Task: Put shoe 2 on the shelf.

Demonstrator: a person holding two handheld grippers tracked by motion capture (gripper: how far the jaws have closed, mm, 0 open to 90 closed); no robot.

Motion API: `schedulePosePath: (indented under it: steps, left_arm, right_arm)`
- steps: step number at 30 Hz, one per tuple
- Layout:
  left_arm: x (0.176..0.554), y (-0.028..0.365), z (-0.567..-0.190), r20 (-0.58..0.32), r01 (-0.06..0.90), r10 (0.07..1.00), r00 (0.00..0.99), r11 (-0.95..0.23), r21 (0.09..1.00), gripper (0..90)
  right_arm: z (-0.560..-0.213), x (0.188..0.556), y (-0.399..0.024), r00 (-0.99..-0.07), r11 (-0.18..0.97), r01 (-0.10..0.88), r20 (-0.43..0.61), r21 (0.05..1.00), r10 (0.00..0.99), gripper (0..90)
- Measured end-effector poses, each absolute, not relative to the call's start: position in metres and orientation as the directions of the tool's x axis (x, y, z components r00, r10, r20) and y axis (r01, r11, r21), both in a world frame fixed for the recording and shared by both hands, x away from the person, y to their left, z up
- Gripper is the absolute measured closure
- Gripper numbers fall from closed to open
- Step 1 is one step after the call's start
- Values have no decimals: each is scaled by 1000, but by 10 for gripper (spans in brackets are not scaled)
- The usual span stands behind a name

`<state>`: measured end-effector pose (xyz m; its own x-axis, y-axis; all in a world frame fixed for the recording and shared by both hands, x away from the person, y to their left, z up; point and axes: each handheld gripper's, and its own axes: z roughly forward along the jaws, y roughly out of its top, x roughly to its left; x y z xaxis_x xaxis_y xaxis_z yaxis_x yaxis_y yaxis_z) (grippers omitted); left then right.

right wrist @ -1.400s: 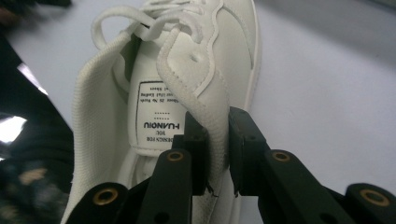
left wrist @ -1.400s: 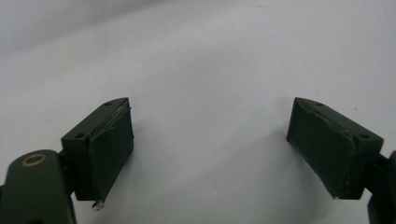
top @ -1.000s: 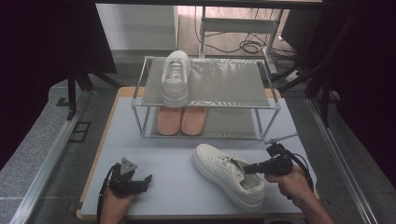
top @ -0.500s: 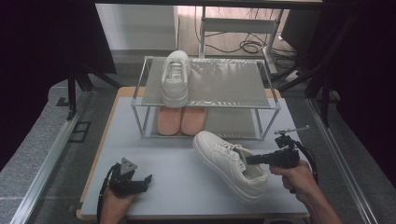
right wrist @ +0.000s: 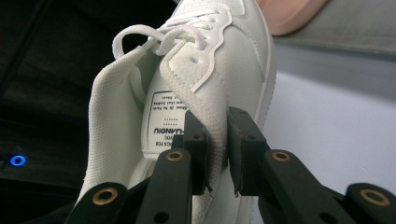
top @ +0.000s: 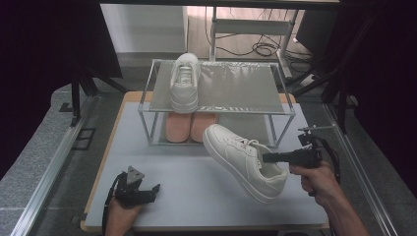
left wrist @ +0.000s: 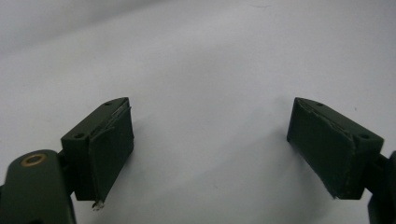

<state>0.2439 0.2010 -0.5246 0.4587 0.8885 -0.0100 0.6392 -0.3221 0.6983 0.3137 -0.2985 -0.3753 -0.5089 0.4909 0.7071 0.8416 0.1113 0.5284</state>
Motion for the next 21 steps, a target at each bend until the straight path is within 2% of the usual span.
schedulePosePath:
  steps: [13,21]
  left_arm:
    - [244,201,-525,-11,640,888,459,-323,698,146]
    - [244,201,-524,-10,641,888,460,-324,696,146]
  right_arm:
    - [-354,317,-305,-493,30,846,760,533,423,792]
    - [-339,323,-308,-486,-11,842,769,539,416,792]
